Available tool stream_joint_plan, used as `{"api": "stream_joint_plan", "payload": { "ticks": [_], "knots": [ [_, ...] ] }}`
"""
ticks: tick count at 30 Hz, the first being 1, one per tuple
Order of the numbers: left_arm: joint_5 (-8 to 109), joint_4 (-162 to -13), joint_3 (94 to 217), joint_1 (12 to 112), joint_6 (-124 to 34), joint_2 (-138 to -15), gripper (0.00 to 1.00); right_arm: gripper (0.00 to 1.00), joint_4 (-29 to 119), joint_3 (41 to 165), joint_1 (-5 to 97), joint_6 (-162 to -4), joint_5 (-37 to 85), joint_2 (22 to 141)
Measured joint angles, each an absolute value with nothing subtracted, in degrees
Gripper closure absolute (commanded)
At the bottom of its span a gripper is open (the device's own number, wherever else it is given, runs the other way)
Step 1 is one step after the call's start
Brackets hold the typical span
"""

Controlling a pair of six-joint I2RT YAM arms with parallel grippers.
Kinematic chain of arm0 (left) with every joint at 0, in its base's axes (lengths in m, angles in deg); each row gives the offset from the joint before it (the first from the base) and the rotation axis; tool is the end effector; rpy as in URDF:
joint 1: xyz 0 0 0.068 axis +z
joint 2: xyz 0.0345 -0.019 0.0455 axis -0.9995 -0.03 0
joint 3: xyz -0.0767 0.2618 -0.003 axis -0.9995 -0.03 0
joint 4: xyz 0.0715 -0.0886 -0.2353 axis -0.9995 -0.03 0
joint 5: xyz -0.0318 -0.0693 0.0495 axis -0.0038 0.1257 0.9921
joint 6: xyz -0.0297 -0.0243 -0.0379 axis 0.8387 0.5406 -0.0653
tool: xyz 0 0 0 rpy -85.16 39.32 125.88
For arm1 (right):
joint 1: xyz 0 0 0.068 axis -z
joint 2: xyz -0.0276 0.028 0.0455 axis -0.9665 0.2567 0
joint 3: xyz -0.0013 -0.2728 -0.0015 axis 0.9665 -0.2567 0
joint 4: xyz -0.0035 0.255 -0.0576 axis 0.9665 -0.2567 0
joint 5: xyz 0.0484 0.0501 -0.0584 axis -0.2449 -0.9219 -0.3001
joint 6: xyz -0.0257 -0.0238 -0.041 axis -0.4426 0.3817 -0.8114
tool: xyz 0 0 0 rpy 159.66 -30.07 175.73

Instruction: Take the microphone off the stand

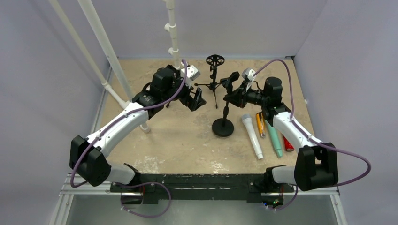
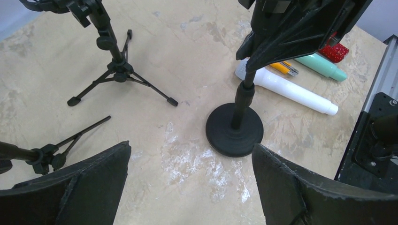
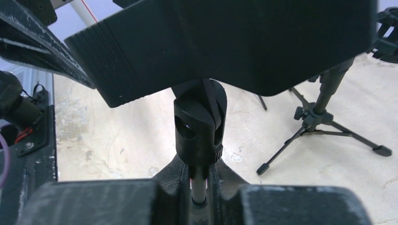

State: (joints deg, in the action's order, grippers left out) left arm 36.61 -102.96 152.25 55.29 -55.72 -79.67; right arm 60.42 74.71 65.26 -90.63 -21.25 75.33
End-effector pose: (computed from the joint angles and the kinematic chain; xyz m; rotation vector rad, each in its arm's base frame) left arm 0.2609 -0.1853 0.3467 0.8011 1.8585 -0.7625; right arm 0.2804 0.0776 0.2872 -0.8160 1.6013 0.9356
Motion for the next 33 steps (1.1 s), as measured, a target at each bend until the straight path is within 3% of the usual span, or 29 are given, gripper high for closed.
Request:
{"api": "stream_joint_plan", "payload": {
  "ticks": [9, 22, 29, 33],
  "knots": [
    [33.42, -102.43, 151.87, 55.33, -54.30, -80.46, 0.04, 1.00, 58.54, 76.35, 64.89, -86.65, -18.04, 75.15],
    [25.94, -99.92, 155.09, 54.30, -45.36, -88.08, 0.07, 1.00, 46.63, 95.67, 64.91, -74.67, -9.95, 75.26],
    [25.57, -100.14, 159.11, 49.71, -45.21, -90.60, 0.21, 1.00, 44.44, 97.79, 64.91, -67.70, -8.49, 75.26],
    [24.65, -99.70, 161.08, 47.70, -45.12, -92.15, 0.22, 1.00, 43.22, 97.79, 64.91, -64.33, -8.29, 75.26]
  ]
}}
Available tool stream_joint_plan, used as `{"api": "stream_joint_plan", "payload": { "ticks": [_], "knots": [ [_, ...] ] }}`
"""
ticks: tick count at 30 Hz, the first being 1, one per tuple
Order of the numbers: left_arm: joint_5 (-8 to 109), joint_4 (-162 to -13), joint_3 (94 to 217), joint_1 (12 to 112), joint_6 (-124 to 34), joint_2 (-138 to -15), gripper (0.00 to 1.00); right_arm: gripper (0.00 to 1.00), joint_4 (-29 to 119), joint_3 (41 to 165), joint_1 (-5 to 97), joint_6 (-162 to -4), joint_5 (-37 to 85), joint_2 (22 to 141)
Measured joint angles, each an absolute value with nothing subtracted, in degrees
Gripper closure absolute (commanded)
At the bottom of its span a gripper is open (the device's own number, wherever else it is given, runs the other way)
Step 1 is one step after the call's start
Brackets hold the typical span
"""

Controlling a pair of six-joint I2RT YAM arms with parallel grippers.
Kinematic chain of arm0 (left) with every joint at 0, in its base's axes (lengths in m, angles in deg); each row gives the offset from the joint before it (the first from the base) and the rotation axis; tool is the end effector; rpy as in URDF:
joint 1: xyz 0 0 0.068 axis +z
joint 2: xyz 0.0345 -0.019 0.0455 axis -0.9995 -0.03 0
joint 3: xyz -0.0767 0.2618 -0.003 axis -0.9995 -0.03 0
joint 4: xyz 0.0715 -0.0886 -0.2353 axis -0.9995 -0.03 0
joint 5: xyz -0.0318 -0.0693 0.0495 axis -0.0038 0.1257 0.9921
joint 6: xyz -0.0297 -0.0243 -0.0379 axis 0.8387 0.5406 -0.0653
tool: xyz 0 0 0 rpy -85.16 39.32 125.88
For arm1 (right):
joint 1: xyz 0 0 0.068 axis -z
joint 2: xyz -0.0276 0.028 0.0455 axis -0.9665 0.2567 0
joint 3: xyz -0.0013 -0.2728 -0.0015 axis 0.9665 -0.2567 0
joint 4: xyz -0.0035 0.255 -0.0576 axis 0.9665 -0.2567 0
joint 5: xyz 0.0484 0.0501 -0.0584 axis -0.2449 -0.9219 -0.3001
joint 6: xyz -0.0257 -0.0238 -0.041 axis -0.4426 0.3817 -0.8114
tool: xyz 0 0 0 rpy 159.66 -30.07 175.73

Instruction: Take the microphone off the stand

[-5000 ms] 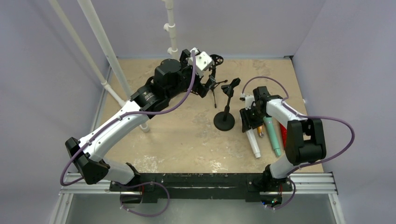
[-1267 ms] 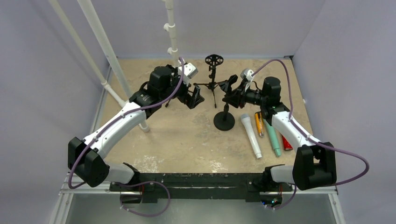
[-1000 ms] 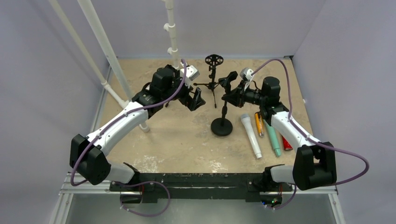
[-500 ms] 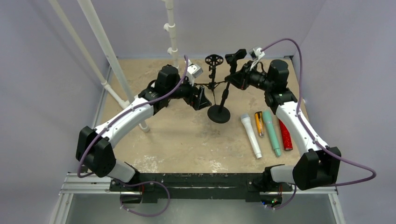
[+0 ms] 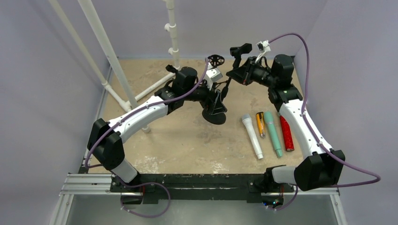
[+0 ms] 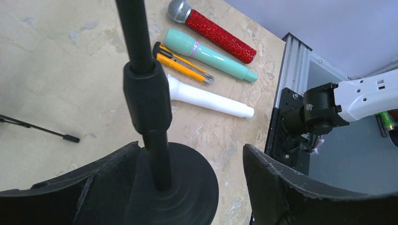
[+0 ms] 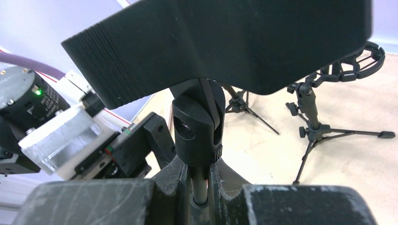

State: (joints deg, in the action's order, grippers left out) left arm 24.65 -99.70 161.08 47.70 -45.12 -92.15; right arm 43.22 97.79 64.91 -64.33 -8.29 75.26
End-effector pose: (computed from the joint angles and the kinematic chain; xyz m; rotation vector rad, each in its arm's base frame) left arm 0.2711 -0.2584 0.3361 0.9146 1.8907 -1.1601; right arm 0.2919 0.0759 0.3973 -0.3151 1.7459 1.0454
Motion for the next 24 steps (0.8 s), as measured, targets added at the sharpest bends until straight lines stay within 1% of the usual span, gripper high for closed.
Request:
{"api": "stream_joint_plan", "payload": {
  "ticks": [2, 6, 15, 16, 18, 19, 20, 21, 22, 23, 24],
  "knots": [
    [24.54, -99.81, 161.12, 46.94, -45.14, -92.63, 0.23, 1.00, 43.00, 97.79, 64.91, -63.26, -8.29, 75.24],
    [24.65, -99.88, 161.12, 46.35, -45.36, -93.09, 0.30, 1.00, 42.80, 97.79, 64.91, -61.53, -8.33, 75.13],
    [24.72, -99.79, 160.27, 46.24, -46.23, -93.09, 0.59, 1.00, 42.41, 98.34, 64.91, -59.76, -8.79, 74.39],
    [24.76, -99.79, 159.90, 46.17, -46.39, -93.09, 0.63, 1.00, 42.45, 98.52, 64.91, -59.63, -8.97, 74.30],
    [24.89, -99.85, 159.35, 46.06, -46.54, -93.09, 0.78, 1.00, 42.43, 98.56, 64.91, -59.44, -9.47, 74.11],
    [25.09, -99.96, 159.31, 46.00, -46.74, -93.09, 0.87, 1.00, 42.45, 98.56, 64.91, -59.28, -9.80, 74.04],
    [25.18, -100.01, 159.31, 45.95, -46.85, -93.09, 0.99, 1.00, 42.48, 98.56, 64.91, -59.13, -9.86, 73.97],
    [24.98, -100.07, 159.31, 45.93, -46.56, -93.09, 1.00, 1.00, 42.39, 98.56, 64.91, -58.78, -10.17, 73.84],
    [25.24, -100.10, 159.31, 45.89, -46.54, -93.09, 1.00, 0.99, 42.34, 98.56, 64.93, -58.85, -10.37, 73.62],
    [25.33, -99.90, 159.31, 45.91, -46.60, -93.09, 1.00, 0.90, 42.28, 98.56, 64.95, -58.89, -10.26, 73.34],
    [25.28, -99.66, 159.31, 45.93, -46.71, -93.09, 1.00, 0.78, 42.30, 98.56, 64.97, -58.89, -10.21, 73.12]
  ]
}}
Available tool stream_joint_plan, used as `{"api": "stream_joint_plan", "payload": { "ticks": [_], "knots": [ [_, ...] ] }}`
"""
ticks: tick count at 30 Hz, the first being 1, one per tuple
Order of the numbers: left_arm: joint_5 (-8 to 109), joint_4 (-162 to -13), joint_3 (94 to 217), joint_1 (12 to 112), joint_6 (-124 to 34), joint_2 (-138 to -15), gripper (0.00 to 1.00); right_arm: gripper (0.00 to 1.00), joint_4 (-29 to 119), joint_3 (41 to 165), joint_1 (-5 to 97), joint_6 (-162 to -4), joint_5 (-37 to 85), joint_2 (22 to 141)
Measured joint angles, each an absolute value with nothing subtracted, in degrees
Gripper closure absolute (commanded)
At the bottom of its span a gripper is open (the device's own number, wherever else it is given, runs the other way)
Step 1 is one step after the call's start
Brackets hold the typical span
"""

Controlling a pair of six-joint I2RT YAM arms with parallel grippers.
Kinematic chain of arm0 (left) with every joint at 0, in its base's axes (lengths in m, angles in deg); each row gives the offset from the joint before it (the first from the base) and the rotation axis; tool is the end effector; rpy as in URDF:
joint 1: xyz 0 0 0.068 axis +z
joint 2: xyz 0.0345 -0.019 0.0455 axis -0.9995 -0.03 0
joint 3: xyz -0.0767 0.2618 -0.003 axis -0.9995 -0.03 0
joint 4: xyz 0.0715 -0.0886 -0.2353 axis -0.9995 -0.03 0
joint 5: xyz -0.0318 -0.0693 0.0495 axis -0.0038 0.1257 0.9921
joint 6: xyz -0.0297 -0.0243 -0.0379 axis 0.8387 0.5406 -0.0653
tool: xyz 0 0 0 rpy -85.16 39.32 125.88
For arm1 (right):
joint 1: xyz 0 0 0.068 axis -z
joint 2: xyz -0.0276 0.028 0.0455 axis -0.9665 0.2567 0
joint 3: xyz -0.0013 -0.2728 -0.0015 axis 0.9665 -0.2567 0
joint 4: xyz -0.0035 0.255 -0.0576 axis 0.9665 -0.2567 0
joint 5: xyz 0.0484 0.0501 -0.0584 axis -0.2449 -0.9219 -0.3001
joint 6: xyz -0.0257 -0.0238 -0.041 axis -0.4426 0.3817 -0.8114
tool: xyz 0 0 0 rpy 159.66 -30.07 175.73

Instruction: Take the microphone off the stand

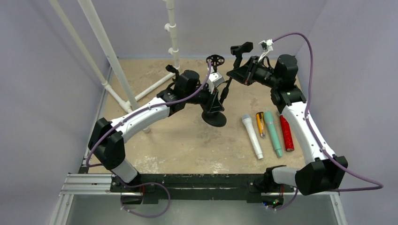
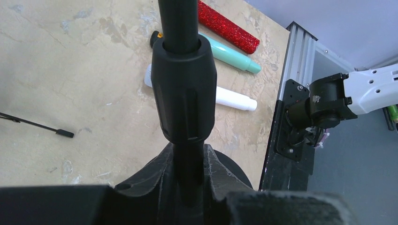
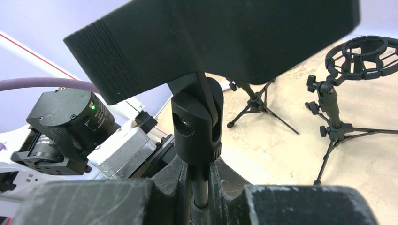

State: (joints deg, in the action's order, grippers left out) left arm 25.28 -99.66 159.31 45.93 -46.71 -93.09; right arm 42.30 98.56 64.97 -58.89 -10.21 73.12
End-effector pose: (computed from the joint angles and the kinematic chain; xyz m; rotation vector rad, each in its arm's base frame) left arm 0.2648 -0.2679 0.3196 0.9657 1.9172 -1.1483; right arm 0.2797 0.0743 0.4107 -0.2751 1.7416 1.1341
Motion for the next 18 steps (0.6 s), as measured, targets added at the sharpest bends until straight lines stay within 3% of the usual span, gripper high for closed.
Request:
{"api": "stream_joint_plan", "payload": {
  "ticks": [4, 7, 12, 18],
  "knots": [
    [25.33, -99.44, 159.09, 45.71, -46.82, -93.00, 1.00, 0.45, 42.69, 98.45, 65.02, -58.36, -10.15, 72.20],
    [25.74, -100.12, 158.39, 45.58, -46.80, -92.98, 1.00, 0.32, 42.96, 97.79, 65.02, -58.87, -10.15, 70.78],
    [26.42, -101.36, 158.39, 45.45, -45.84, -92.80, 1.00, 0.31, 43.22, 93.97, 64.82, -60.22, -10.78, 68.14],
    [27.43, -101.49, 158.39, 45.45, -44.83, -92.50, 1.00, 0.44, 42.37, 89.05, 62.72, -63.35, -11.42, 68.44]
  ]
}}
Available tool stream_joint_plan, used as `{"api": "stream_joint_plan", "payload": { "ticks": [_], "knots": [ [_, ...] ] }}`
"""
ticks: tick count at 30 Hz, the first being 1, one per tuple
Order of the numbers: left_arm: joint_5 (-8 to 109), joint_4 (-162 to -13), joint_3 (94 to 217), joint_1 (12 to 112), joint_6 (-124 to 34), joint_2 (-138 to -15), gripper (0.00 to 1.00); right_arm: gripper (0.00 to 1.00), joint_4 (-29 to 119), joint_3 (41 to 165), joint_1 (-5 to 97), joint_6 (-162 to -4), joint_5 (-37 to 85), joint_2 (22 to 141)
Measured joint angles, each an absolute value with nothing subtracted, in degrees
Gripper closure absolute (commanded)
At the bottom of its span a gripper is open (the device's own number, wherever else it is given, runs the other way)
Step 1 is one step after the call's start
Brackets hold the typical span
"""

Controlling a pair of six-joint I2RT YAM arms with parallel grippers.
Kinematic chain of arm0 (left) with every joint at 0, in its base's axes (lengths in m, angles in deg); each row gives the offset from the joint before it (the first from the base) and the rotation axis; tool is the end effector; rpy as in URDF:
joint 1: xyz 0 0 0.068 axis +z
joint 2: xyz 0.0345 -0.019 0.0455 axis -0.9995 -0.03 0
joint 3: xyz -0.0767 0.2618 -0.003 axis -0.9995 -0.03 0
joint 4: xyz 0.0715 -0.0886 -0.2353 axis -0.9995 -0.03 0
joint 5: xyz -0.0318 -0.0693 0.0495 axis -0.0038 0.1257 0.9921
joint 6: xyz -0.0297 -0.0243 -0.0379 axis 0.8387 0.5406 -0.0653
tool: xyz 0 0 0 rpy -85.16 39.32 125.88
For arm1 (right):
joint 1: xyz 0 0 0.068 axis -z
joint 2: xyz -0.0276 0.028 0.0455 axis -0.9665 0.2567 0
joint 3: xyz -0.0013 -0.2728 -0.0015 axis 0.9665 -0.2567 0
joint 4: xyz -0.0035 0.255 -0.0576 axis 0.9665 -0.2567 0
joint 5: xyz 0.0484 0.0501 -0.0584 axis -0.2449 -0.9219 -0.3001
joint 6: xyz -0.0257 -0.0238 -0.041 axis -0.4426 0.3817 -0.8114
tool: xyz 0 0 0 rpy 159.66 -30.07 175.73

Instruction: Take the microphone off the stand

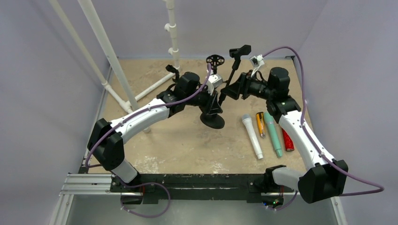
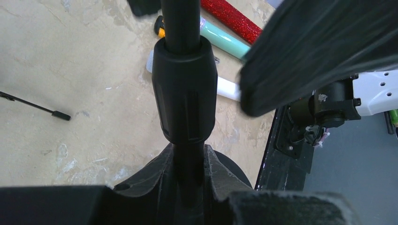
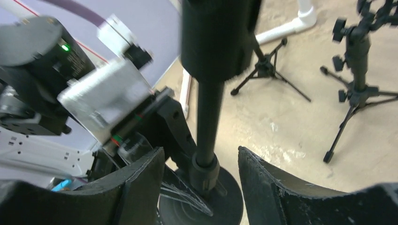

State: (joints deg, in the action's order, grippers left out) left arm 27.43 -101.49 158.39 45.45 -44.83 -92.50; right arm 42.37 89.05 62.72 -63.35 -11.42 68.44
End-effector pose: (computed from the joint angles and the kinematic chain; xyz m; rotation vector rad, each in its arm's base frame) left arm 0.2604 -0.2666 0.3144 0.9237 1.9873 -1.1302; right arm 0.2586 0.0818 0.3744 -0.3624 1.7965 1.1380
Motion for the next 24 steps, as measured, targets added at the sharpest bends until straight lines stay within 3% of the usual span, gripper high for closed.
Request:
{"api": "stream_joint_plan", "payload": {
  "ticks": [7, 9, 12, 17, 24],
  "knots": [
    [28.56, -101.14, 157.56, 45.43, -44.24, -91.71, 1.00, 0.58, 43.17, 84.72, 61.17, -64.07, -12.51, 68.64],
    [28.69, -101.19, 157.56, 45.45, -44.22, -91.71, 1.00, 0.70, 43.92, 84.27, 60.82, -64.09, -12.86, 68.64],
    [28.52, -101.08, 157.53, 45.45, -44.11, -91.71, 1.00, 0.99, 45.21, 83.74, 60.34, -64.44, -12.99, 68.66],
    [26.68, -98.92, 155.74, 45.85, -43.65, -91.43, 1.00, 1.00, 48.18, 81.95, 60.45, -65.47, -14.41, 68.68],
    [11.75, -88.80, 148.40, 48.77, -39.46, -88.30, 1.00, 1.00, 52.11, 80.81, 60.45, -68.59, -24.29, 68.16]
  ]
}}
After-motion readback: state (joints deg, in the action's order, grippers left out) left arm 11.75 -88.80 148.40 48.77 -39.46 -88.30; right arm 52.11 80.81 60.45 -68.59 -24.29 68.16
